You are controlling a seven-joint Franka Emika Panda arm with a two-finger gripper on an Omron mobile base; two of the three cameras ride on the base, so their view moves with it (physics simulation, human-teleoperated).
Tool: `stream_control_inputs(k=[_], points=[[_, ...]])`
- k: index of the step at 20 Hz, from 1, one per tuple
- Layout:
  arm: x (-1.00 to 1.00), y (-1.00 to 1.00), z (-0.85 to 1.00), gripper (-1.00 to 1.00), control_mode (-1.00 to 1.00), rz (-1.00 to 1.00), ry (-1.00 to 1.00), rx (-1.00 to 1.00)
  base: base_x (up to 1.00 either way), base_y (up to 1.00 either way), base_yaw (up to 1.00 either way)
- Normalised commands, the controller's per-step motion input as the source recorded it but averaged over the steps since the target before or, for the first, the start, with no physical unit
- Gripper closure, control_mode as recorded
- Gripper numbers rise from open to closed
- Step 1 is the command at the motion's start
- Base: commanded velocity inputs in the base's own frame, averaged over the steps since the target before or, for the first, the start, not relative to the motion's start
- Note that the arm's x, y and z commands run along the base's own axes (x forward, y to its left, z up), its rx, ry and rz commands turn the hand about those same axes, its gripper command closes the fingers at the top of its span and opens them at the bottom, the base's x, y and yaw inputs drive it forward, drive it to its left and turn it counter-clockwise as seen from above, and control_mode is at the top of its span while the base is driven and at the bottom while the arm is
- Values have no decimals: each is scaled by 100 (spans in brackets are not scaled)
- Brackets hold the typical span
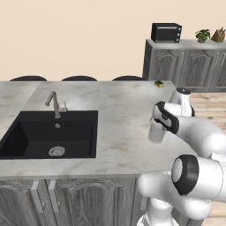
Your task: Move the glass cup from next to the sink to the open cabinet. Then, move the bowl with the garlic to the fridge to clear the area for faucet cleaning.
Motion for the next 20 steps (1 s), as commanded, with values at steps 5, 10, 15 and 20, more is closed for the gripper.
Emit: stream_control_inputs(k=[5, 10, 15, 20], points=[[-76, 0, 100, 100, -100, -23, -45, 0, 0, 0, 0], [-20, 0, 18, 100, 100, -8, -9, 0, -61, 1, -51], [0, 0, 0, 100, 100, 0, 0, 0, -54, 2, -78], [0, 0, 0, 100, 100, 0, 0, 0, -13, -10, -87]])
